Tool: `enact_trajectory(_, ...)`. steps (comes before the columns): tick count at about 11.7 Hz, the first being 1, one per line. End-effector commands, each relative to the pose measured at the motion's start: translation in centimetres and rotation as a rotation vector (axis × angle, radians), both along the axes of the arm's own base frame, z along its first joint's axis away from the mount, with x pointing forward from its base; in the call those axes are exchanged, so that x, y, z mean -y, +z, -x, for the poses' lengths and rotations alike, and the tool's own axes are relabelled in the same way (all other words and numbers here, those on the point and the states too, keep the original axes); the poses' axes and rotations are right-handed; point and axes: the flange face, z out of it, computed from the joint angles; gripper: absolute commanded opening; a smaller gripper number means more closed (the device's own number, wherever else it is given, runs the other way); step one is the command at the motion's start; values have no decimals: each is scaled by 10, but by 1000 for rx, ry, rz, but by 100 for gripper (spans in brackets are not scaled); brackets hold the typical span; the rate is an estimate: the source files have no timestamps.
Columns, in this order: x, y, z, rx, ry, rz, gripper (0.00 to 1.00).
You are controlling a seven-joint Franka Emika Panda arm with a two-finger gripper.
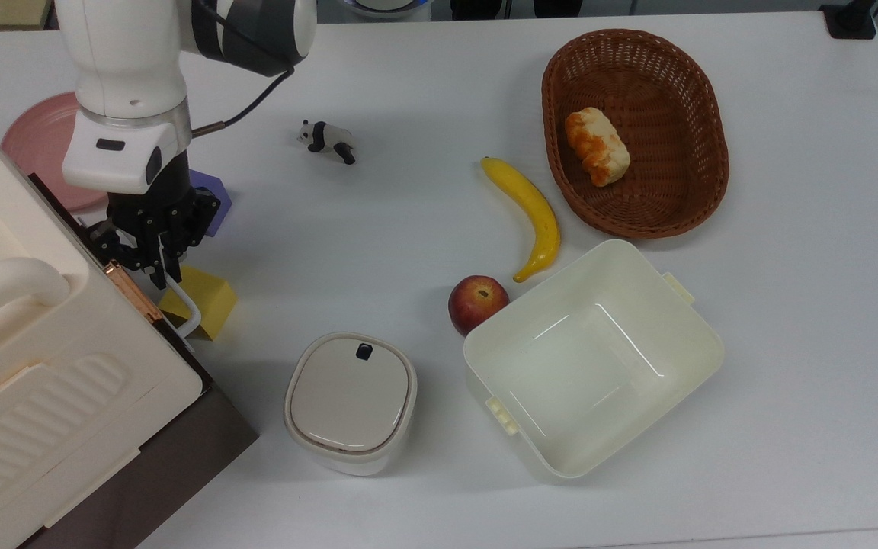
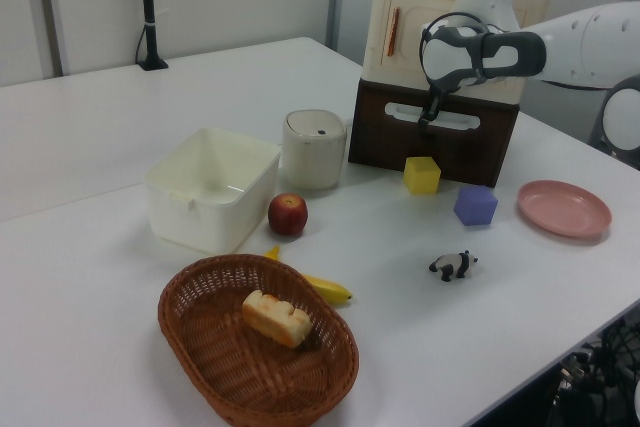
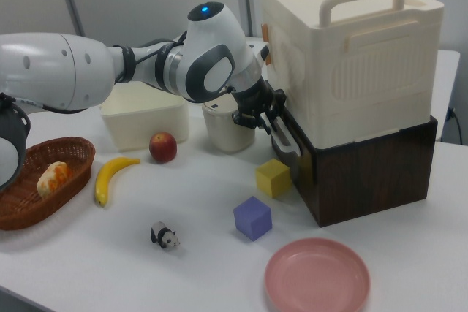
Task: Slide the drawer open
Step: 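Close the gripper on the drawer's white handle, then pull the handle outward, sliding the drawer out of the unit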
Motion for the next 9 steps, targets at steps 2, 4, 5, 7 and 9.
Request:
enact_trajectory(2,-22,13,11,17,39,-16,2)
enact_trajectory(4,-27,14,11,16,48,-24,2)
enact_trajectory(5,-27,15,14,16,47,-24,2)
enact_trajectory(7,-29,17,16,13,47,-25,2)
enact_trajectory(9,-32,19,18,12,50,-27,2)
